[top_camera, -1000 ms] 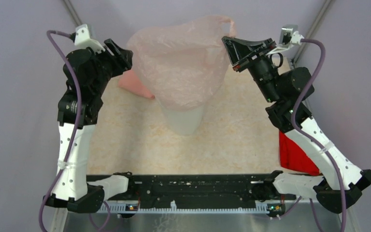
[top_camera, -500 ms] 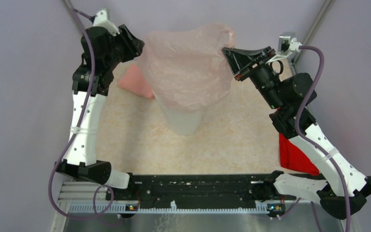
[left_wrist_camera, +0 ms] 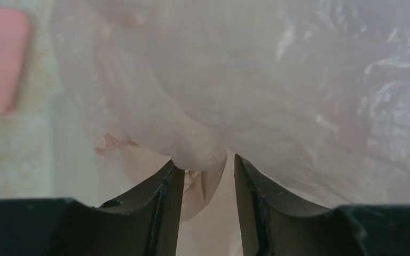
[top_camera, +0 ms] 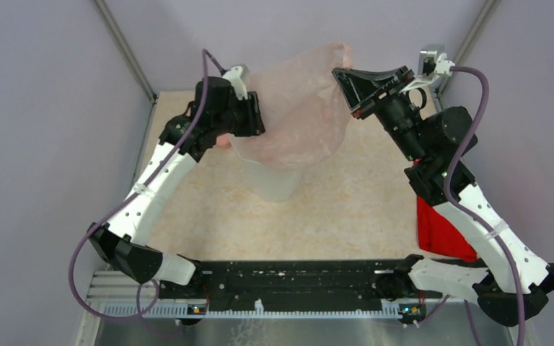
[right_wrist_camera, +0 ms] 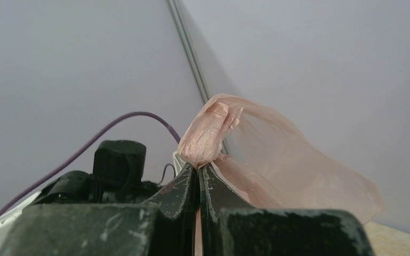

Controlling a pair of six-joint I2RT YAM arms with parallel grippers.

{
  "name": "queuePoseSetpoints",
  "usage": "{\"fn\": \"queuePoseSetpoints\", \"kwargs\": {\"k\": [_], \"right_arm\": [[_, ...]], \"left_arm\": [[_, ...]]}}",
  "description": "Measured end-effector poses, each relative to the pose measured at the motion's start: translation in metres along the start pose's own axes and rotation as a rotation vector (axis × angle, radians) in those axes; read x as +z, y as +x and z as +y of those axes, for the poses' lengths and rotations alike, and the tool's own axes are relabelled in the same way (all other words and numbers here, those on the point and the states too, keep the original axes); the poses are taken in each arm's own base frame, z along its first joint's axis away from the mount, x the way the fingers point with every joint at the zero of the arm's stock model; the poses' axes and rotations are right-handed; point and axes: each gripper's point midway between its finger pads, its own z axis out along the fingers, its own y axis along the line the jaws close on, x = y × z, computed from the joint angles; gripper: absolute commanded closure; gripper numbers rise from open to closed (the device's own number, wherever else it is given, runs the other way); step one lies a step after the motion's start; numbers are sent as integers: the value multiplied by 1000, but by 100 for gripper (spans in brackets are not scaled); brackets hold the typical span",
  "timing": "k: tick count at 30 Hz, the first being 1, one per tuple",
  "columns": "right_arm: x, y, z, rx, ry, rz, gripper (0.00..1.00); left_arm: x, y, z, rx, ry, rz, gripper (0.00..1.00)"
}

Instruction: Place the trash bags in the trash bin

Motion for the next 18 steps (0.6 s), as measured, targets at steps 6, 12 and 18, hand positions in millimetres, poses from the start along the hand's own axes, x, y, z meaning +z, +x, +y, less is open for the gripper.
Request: {"fn": "queuePoseSetpoints", "kwargs": {"k": [6, 12, 18], "right_arm": [[19, -10, 5, -19, -21, -14, 100], [51, 5, 10, -14, -73, 25, 100], [80, 42, 7, 8, -112, 104, 100]], "left_arm": [[9, 60, -21, 18, 20, 119, 59], [8, 75, -7, 7, -48, 127, 48], [-24, 32, -6, 26, -110, -19, 46]]}}
